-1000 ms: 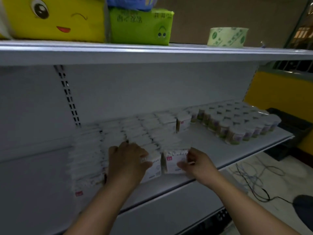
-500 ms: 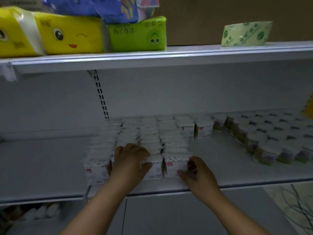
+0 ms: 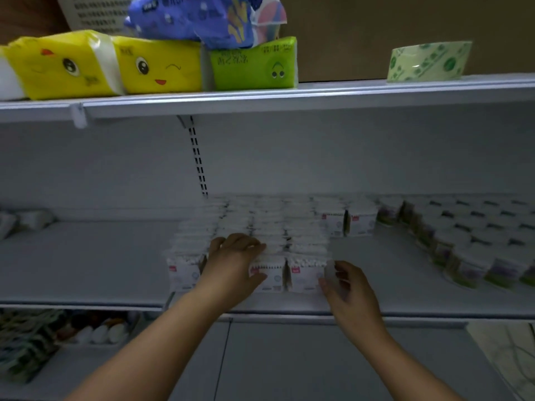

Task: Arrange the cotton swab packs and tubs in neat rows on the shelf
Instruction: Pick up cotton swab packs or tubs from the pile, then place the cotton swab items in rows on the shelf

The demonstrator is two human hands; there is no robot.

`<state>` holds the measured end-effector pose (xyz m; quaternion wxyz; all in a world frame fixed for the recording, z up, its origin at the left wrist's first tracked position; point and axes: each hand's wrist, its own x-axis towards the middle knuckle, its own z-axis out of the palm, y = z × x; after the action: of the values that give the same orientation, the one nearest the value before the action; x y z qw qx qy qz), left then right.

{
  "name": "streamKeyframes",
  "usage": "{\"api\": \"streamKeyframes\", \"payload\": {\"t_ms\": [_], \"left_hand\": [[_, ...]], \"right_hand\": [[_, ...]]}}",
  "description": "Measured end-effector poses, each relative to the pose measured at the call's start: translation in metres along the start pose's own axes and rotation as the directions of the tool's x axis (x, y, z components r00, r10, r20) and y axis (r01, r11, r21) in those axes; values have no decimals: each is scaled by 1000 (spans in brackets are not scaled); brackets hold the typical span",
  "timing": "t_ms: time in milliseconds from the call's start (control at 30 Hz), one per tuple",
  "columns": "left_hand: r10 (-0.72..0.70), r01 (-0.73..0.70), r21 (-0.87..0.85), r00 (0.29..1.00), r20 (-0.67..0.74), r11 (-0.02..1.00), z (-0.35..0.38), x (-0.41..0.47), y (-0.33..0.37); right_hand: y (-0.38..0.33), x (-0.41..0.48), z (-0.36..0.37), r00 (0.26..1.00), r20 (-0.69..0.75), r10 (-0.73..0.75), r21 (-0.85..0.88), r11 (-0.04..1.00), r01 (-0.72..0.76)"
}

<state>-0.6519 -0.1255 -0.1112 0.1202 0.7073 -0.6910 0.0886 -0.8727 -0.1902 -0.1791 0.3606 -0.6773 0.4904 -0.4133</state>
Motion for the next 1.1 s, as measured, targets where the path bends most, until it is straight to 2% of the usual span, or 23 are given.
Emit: {"api": "streamKeyframes", "payload": {"t_ms": [67, 133, 200, 267, 333, 367, 400, 467, 533, 600, 667, 767, 867, 1100], "left_hand": [[18, -19, -32, 999, -41, 999, 2, 0, -3], [34, -41, -77, 996, -85, 996, 0, -1, -7], [28, -46, -135, 991, -134, 990, -7, -5, -18], [30, -50, -147, 990, -135, 988, -20, -7, -40], [-7, -4, -131, 997, -83, 991, -37, -8, -76], [-28, 24, -116, 999, -31, 993, -44, -6, -92], [-63, 64, -98, 998, 18, 993, -53, -8, -116], [-152, 160, -66, 981, 117, 985, -70, -21, -172], [-265, 262, 46, 931, 253, 964, -83, -40, -229], [-408, 371, 170, 841, 356, 913, -95, -59, -274], [-493, 484, 117, 802, 336, 867, -104, -80, -303], [-473, 473, 70, 838, 272, 878, -111, -118, -340], [-538, 535, 99, 787, 301, 839, -115, -159, -387], [-670, 675, 104, 677, 305, 730, -92, -208, -483]], "right_hand": [[-2, -4, 1, 999, -47, -6, 3, 1000, 6], [-9, -10, 2, 983, -174, -58, -16, 998, 56], [-32, -14, 5, 929, -300, -215, -64, 977, 205], [-66, -10, 17, 870, -298, -392, -127, 920, 371], [-110, 2, 43, 860, -167, -482, -179, 873, 454], [-128, 9, 54, 874, -57, -483, -209, 861, 463], [-151, 17, 76, 881, 85, -466, -251, 845, 471], [-190, 34, 129, 835, 372, -404, -366, 763, 533], [-221, 47, 186, 760, 574, -304, -443, 666, 600], [-247, 53, 242, 697, 694, -181, -482, 603, 636], [-266, 48, 295, 649, 751, -120, -488, 560, 669], [-285, 24, 359, 561, 816, -139, -410, 545, 731], [-297, 10, 405, 474, 866, -158, -336, 519, 786], [-310, 31, 516, 389, 905, -173, -264, 489, 831]]}}
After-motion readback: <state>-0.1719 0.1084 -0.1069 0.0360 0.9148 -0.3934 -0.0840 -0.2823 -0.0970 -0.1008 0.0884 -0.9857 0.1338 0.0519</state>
